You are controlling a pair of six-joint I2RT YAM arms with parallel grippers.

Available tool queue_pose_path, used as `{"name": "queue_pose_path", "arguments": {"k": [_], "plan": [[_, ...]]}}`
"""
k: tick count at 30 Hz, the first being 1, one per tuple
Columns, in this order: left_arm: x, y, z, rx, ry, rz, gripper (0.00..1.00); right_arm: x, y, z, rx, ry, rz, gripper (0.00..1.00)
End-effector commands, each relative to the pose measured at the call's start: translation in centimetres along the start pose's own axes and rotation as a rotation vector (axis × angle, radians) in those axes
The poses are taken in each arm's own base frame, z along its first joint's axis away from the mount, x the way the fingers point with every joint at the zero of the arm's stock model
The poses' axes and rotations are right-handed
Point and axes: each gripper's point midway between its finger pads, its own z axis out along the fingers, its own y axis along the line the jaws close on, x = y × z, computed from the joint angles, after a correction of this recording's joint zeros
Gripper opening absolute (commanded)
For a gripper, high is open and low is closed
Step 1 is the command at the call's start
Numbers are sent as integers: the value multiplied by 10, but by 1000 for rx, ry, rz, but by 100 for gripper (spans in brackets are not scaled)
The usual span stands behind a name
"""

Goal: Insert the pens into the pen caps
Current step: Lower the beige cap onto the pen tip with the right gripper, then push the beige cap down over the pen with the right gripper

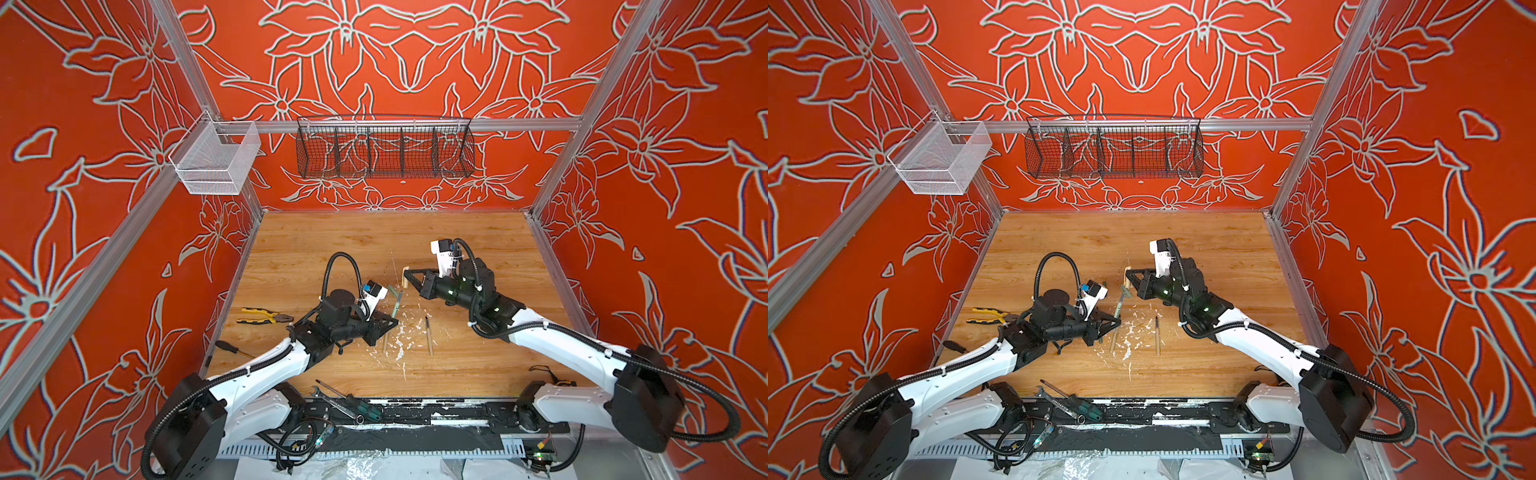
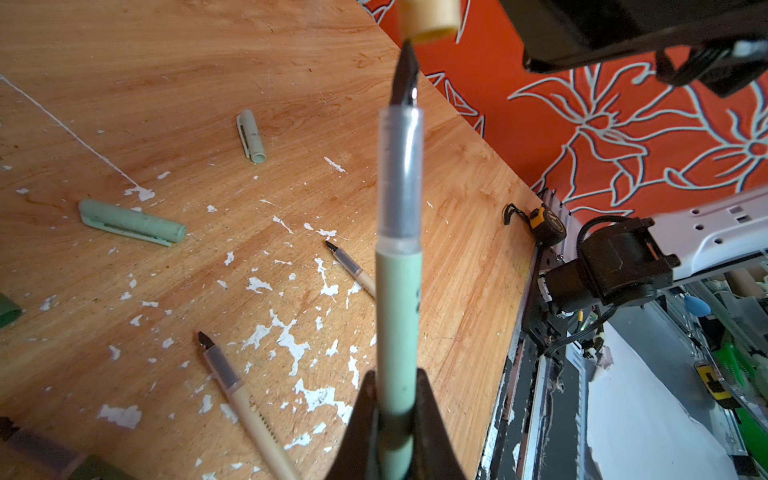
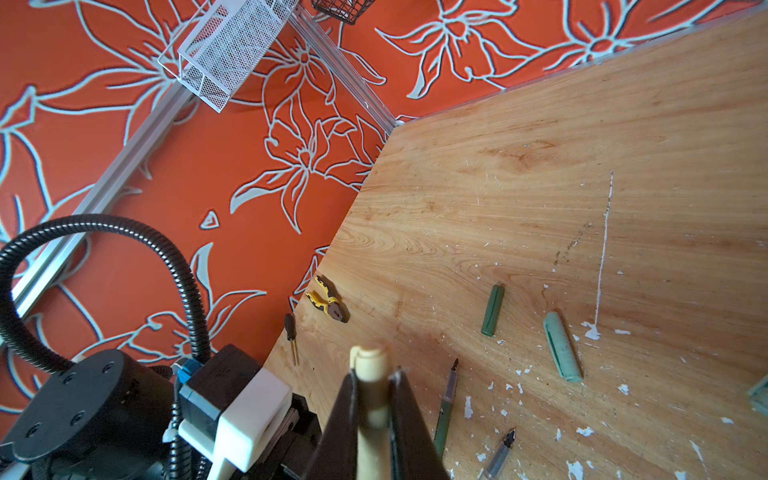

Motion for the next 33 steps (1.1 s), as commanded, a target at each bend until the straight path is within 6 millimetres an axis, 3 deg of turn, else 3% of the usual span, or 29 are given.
{"name": "queue_pose_path", "arguments": {"k": [1, 33], "plan": [[-13, -4, -4, 17, -47, 15, 0, 4, 0, 2, -5, -5, 11, 10], [-27, 5, -13, 8, -116, -20, 0, 18, 3, 6, -31, -9, 37, 10]]}}
